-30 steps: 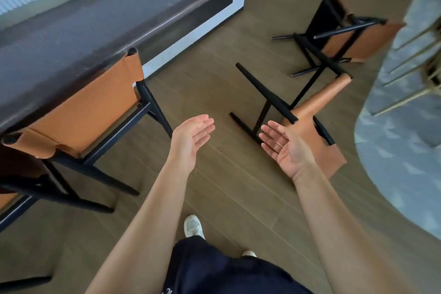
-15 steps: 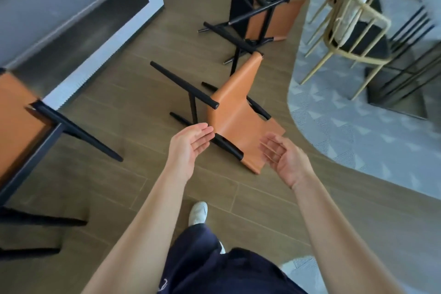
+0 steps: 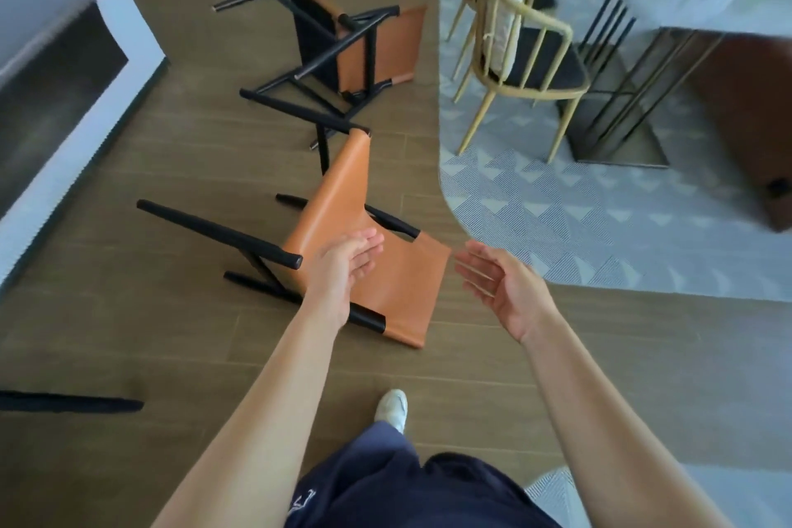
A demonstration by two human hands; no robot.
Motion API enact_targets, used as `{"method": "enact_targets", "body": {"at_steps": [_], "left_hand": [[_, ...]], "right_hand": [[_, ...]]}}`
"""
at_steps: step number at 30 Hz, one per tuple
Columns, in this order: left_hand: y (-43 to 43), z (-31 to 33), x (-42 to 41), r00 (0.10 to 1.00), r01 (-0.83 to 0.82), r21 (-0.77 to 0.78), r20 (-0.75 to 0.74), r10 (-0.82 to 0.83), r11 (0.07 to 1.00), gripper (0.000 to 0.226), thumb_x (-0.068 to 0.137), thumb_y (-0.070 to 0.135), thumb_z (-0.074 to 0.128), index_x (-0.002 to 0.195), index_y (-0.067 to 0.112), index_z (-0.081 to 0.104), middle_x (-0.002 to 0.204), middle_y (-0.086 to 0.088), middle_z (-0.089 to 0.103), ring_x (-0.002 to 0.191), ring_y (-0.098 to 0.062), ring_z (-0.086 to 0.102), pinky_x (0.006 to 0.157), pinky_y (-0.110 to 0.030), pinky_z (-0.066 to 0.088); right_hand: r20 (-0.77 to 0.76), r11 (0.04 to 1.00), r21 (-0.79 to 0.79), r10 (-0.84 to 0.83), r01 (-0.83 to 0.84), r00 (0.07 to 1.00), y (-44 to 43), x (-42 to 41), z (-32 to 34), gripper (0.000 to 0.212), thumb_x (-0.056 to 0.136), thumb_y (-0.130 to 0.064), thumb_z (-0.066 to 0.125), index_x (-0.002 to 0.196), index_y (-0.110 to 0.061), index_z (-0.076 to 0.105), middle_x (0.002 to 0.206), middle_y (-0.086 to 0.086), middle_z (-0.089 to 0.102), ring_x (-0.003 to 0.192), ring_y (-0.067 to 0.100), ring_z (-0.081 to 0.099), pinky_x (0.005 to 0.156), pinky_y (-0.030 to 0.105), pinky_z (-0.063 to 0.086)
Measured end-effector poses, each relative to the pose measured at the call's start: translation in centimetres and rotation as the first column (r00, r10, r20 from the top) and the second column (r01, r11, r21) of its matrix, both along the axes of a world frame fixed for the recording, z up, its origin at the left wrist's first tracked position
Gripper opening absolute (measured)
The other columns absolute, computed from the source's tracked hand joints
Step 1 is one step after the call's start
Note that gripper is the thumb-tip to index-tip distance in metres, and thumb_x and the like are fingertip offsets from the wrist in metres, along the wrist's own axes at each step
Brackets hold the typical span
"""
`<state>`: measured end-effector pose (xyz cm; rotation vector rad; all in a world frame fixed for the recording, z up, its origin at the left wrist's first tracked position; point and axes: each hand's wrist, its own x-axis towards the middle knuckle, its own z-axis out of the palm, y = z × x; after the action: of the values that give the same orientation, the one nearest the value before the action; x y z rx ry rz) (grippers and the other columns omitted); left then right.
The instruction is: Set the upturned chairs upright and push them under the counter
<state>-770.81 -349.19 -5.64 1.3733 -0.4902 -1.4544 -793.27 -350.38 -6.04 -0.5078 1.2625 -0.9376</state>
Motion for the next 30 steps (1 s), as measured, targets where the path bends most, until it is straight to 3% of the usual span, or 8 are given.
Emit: {"method": "enact_targets", "body": {"at_steps": [4, 9, 14, 18, 21, 25, 30], "left_hand": [[-6.0, 0.0, -1.7, 0.996, 0.083, 0.008, 0.038, -0.083, 0.997, 0.021, 0.094, 0.009, 0.051, 0.106, 0.012, 0.068, 0.104, -0.003, 0.074, 0.100, -0.015, 0.069, 0.091, -0.032, 0.051], [-11.2, 0.1, -3.4, 0.995, 0.084, 0.029, 0.042, -0.085, 0.996, 0.020, 0.094, 0.007, 0.052, 0.102, 0.011, 0.070, 0.098, -0.001, 0.076, 0.099, -0.016, 0.070, 0.094, -0.035, 0.050], [-15.8, 0.4, -5.7, 0.988, 0.040, 0.042, 0.149, -0.045, 0.998, 0.018, 0.095, 0.010, 0.055, 0.105, 0.013, 0.070, 0.101, -0.001, 0.075, 0.099, -0.013, 0.069, 0.092, -0.031, 0.051], [-19.4, 0.8, -8.6, 0.974, 0.011, 0.013, 0.225, -0.013, 1.000, 0.022, 0.096, 0.008, 0.050, 0.108, 0.013, 0.068, 0.108, -0.002, 0.072, 0.105, -0.014, 0.066, 0.096, -0.031, 0.049], [-22.3, 1.0, -11.3, 0.972, -0.110, 0.004, 0.207, 0.107, 0.994, 0.024, 0.096, 0.005, 0.049, 0.112, 0.009, 0.067, 0.111, -0.005, 0.071, 0.106, -0.016, 0.066, 0.097, -0.031, 0.049], [-24.4, 1.1, -15.2, 0.950, -0.275, 0.025, 0.159, 0.268, 0.961, 0.025, 0.097, 0.004, 0.046, 0.109, 0.011, 0.067, 0.112, -0.005, 0.070, 0.105, -0.015, 0.066, 0.092, -0.027, 0.050], [-24.7, 0.4, -19.4, 0.911, -0.399, 0.049, 0.133, 0.390, 0.916, 0.026, 0.096, 0.006, 0.047, 0.111, 0.011, 0.067, 0.112, -0.004, 0.071, 0.105, -0.014, 0.067, 0.097, -0.030, 0.048]], "right_hand": [[-0.035, 0.999, 0.000, -0.053, 0.053, 0.998, -4.6, -1.7, -0.5, 0.023, 0.097, -0.020, 0.051, 0.099, -0.016, 0.074, 0.102, 0.005, 0.076, 0.096, 0.019, 0.072, 0.085, 0.035, 0.049], [-0.030, 0.995, 0.023, -0.094, 0.095, 0.995, -9.1, -3.9, -0.8, 0.023, 0.096, -0.020, 0.052, 0.099, -0.014, 0.074, 0.101, 0.007, 0.076, 0.094, 0.019, 0.072, 0.084, 0.034, 0.050], [-0.016, 0.996, 0.032, -0.079, 0.079, 0.997, -15.3, -6.2, -0.7, 0.021, 0.094, -0.019, 0.055, 0.102, -0.012, 0.073, 0.102, 0.009, 0.075, 0.096, 0.020, 0.072, 0.086, 0.034, 0.049], [-0.031, 0.999, 0.038, 0.031, -0.029, 0.999, -21.4, -8.8, -0.4, 0.022, 0.094, -0.019, 0.055, 0.105, -0.012, 0.073, 0.103, 0.009, 0.075, 0.096, 0.019, 0.072, 0.085, 0.032, 0.050], [-0.072, 0.984, 0.045, 0.174, -0.171, 0.982, -26.3, -10.9, -0.1, 0.022, 0.095, -0.021, 0.055, 0.105, -0.013, 0.072, 0.103, 0.007, 0.076, 0.095, 0.017, 0.072, 0.088, 0.033, 0.050], [-0.146, 0.938, 0.043, 0.347, -0.344, 0.927, -31.2, -13.4, 0.9, 0.022, 0.096, -0.024, 0.054, 0.103, -0.015, 0.073, 0.100, 0.005, 0.076, 0.099, 0.017, 0.071, 0.088, 0.034, 0.051], [-0.192, 0.865, 0.049, 0.499, -0.500, 0.845, -34.9, -15.5, 1.2, 0.022, 0.098, -0.025, 0.052, 0.104, -0.016, 0.072, 0.099, 0.003, 0.076, 0.097, 0.017, 0.072, 0.084, 0.033, 0.052]]}}
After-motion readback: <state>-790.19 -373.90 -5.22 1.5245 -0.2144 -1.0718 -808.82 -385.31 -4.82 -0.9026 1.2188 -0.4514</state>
